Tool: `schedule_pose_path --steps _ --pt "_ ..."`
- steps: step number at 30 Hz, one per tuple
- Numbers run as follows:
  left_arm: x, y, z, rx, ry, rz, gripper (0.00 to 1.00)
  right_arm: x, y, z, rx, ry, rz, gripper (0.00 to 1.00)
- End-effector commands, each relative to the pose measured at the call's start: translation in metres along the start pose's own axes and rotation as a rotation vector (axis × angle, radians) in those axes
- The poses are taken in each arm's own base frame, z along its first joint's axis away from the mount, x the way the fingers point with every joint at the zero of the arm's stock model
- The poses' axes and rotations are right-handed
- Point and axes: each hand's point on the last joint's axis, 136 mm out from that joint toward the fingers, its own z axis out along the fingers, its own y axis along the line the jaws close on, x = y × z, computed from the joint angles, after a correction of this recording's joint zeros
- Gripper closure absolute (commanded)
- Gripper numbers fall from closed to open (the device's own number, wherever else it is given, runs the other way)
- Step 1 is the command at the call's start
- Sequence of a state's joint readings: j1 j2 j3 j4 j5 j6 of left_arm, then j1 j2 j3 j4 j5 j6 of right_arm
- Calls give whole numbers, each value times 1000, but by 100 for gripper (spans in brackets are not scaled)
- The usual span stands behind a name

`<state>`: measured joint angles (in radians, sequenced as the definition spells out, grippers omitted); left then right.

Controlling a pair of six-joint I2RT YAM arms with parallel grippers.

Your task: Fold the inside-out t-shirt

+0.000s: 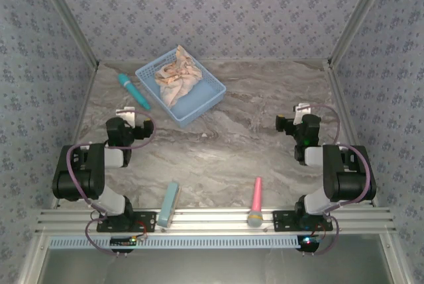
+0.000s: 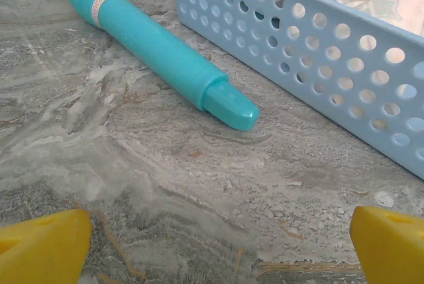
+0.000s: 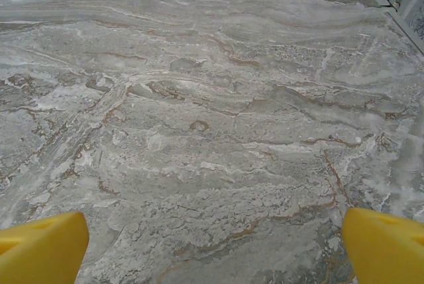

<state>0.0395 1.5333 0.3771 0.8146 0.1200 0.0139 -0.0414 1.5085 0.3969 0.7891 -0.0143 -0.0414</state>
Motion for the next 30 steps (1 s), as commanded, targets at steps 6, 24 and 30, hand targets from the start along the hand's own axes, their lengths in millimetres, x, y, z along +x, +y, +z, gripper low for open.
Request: schedule_pose_path --steps 6,24,30 --pt "-16 0 2 12 -47 -4 0 3 -1 2 6 13 11 0" --pt "-17 10 3 -17 -43 -36 0 3 -1 2 5 13 11 0" --pt "-16 10 3 -22 -40 -37 0 3 -2 2 4 13 14 0"
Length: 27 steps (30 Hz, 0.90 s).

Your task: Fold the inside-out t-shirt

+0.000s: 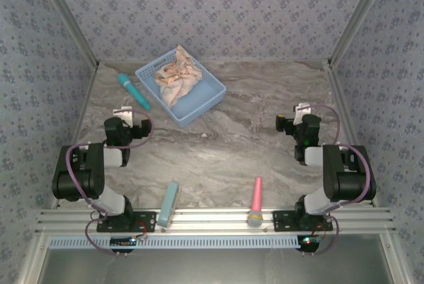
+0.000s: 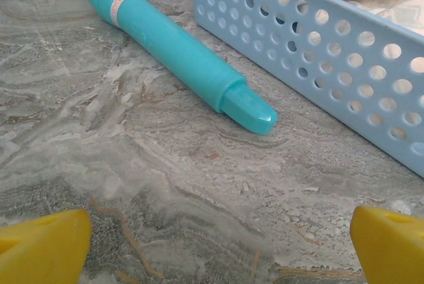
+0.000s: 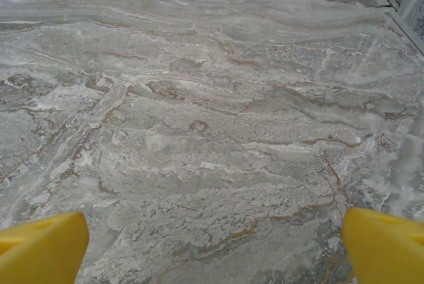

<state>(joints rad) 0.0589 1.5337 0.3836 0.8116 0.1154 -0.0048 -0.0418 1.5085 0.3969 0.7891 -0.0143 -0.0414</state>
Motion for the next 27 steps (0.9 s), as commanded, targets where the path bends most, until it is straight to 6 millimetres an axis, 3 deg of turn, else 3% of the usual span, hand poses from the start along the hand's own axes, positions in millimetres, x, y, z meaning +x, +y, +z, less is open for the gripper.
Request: schedule_pose_path --steps 1,7,11,15,17,20,23,27 --pt "-14 1 3 0 -35 -12 0 3 -1 2 3 13 13 0" --pt "-16 2 3 -20 -31 -4 0 0 -1 2 -2 15 14 0" --pt "-44 -9 -12 -37 48 15 0 -33 -6 -14 27 110 62 0" --pt "-83 -24 -53 -114 64 -22 0 -76 -5 -40 37 125 306 0" --pt "-96 -29 -72 -115 66 -225 0 -90 28 -39 -153 152 392 0" --pt "-85 -27 -87 -131 134 -508 0 -92 85 -32 -223 248 213 2" --pt "-79 -55 -91 -13 229 -545 0 -90 140 -18 -282 325 31 8" --pt "-65 -79 -100 29 326 -490 0 -86 205 13 -421 421 -56 15"
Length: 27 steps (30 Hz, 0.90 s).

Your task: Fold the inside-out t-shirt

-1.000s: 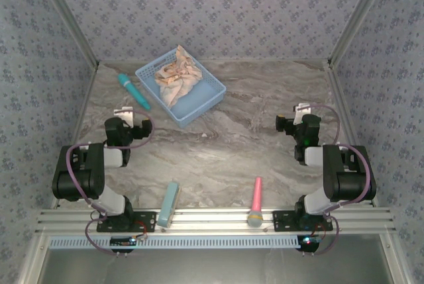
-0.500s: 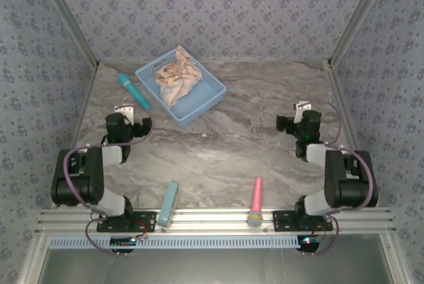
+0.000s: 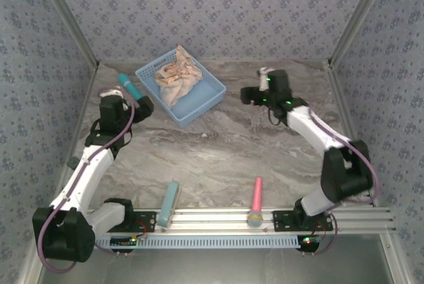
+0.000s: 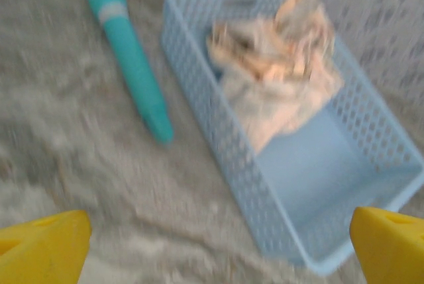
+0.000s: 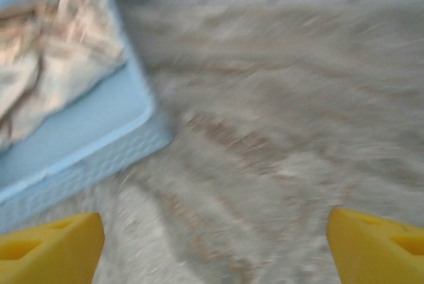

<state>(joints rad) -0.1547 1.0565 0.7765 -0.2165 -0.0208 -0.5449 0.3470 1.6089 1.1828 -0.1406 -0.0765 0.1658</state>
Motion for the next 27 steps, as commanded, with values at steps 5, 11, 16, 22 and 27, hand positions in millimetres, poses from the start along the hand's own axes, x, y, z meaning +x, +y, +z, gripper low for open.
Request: schedule_pose_path --steps 5,11,16,22,27 --pt "55 -10 -11 3 205 -45 0 13 39 90 -95 252 -80 26" --pt "71 -8 -10 1 248 -71 0 2 47 145 -113 295 -78 40" --pt "72 -7 -10 -17 264 -48 0 4 46 166 -75 331 -110 60" --pt "70 -7 -5 -39 283 -13 0 1 38 157 -31 341 -120 84" --pt "68 -14 -2 -18 298 -2 0 10 22 119 44 369 -112 90"
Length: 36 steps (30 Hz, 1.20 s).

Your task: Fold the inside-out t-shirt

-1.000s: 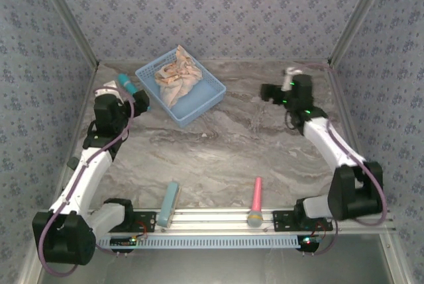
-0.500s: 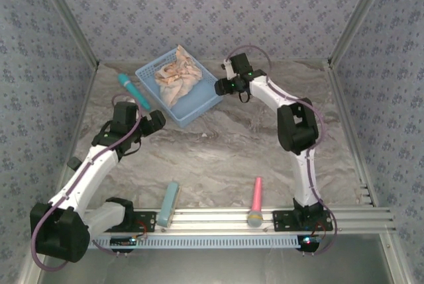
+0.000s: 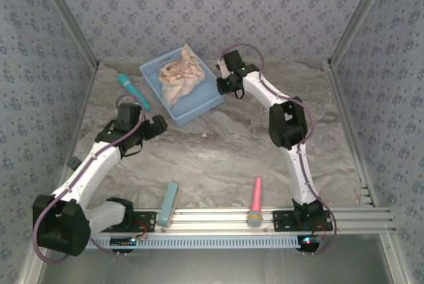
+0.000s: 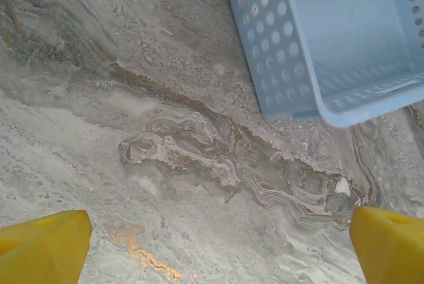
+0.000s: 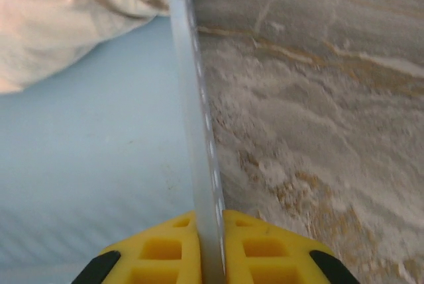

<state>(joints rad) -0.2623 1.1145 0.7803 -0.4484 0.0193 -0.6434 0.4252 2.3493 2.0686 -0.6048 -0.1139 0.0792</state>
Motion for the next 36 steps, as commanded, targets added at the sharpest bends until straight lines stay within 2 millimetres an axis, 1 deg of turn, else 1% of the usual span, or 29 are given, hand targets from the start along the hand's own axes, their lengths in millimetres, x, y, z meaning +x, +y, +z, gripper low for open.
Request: schedule_pose_path --steps 1,3,6,7,8,10,11,14,17,19,21,23,24,25,27,28,30,31,34,35,36 --pt "-10 -17 -7 44 -1 32 0 24 -20 -44 109 47 29 91" --pt "-9 -20 -5 56 7 35 0 43 -29 -63 131 47 68 90" --pt "-9 -27 -3 84 17 36 0 78 -54 -91 149 46 181 90" --pt "-8 -31 -1 95 22 39 0 93 -64 -102 161 48 219 90" --pt "-8 -35 0 109 26 44 0 110 -79 -112 178 53 273 90" --pt "-5 -41 2 124 37 61 0 138 -105 -131 207 44 360 90" --pt "-3 -45 3 131 43 69 0 158 -120 -139 224 47 415 90" --pt "2 -55 7 150 58 93 0 192 -159 -168 302 15 513 90" --pt "5 -63 10 163 67 108 0 214 -199 -194 420 -5 581 90" --pt "7 -69 12 172 73 113 0 218 -220 -205 440 -23 627 90" --pt "10 -75 13 185 87 117 0 218 -237 -216 493 -20 630 88" --pt "16 -82 13 202 113 131 0 224 -256 -227 573 4 627 78" --pt "19 -83 13 201 124 137 0 226 -262 -231 593 5 638 72" --pt "22 -84 13 202 135 144 0 226 -265 -234 597 -5 645 68" --pt "29 -86 13 211 151 153 0 221 -264 -237 579 -26 636 64" --pt "32 -87 15 215 162 155 0 219 -261 -239 570 -34 644 64" --pt "36 -87 15 221 168 153 0 211 -249 -243 527 -45 682 58" --pt "37 -86 16 219 172 153 0 205 -238 -243 501 -55 700 54" --pt "36 -83 16 206 158 154 0 165 -184 -223 341 -99 633 45" --pt "34 -82 15 202 152 155 0 152 -167 -214 309 -104 606 44" --pt "32 -82 14 197 143 157 0 141 -155 -207 291 -111 588 44"
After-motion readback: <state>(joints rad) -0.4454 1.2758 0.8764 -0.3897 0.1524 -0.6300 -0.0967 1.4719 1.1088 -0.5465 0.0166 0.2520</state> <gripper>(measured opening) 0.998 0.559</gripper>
